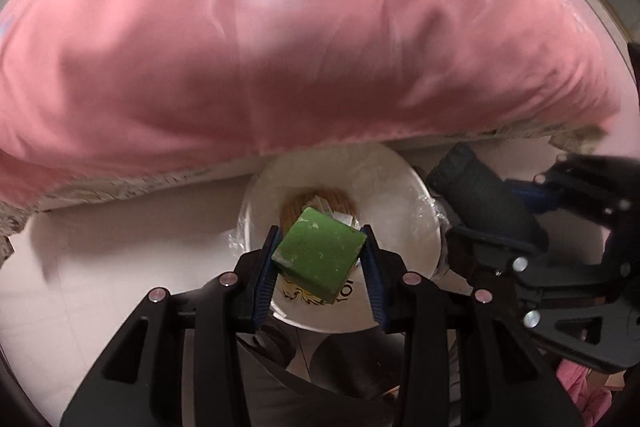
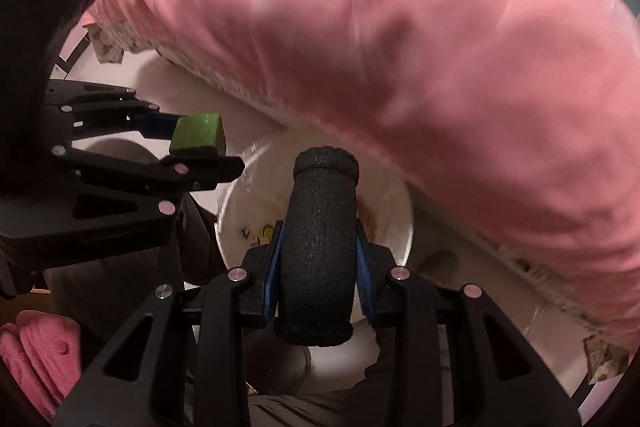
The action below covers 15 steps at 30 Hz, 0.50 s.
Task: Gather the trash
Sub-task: 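Carry the green cube in the left tool and the black cylinder in the right tool over the bin, then open both tools to drop the green cube and black cylinder into the bin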
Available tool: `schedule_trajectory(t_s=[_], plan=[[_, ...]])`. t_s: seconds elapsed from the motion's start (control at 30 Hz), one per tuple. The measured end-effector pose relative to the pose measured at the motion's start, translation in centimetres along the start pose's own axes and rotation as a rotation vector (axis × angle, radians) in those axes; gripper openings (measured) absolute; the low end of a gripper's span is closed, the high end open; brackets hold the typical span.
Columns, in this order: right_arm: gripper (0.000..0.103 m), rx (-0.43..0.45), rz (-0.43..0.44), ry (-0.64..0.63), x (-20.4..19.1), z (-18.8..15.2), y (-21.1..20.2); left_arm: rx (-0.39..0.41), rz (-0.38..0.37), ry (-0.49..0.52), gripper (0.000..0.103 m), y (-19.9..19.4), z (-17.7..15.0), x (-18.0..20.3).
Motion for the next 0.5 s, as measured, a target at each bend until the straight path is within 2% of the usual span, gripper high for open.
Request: schedule_trajectory(t_s=[0.2,0.5], plan=[[0.033,-0.080,0.027,0.043,0.2,-0.9,4.1,-0.060,-0.033,-0.046,0.041,3.3,-0.7,-0.2],[0.033,-0.190,0.072,0.092,-0.7,-2.4,9.3,-0.137,-0.036,-0.101,0.041,7.4,-1.4,-1.5]])
Point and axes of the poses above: each gripper's, at about its wrist camera, not at the fingertips, and y roughly the way its jaws point, x to its right, z to its top, the point moved 6 cm from there along y, roughly the way its jaws point, and after that the axes turned 2 degrees about -z, right-handed, at the moved point
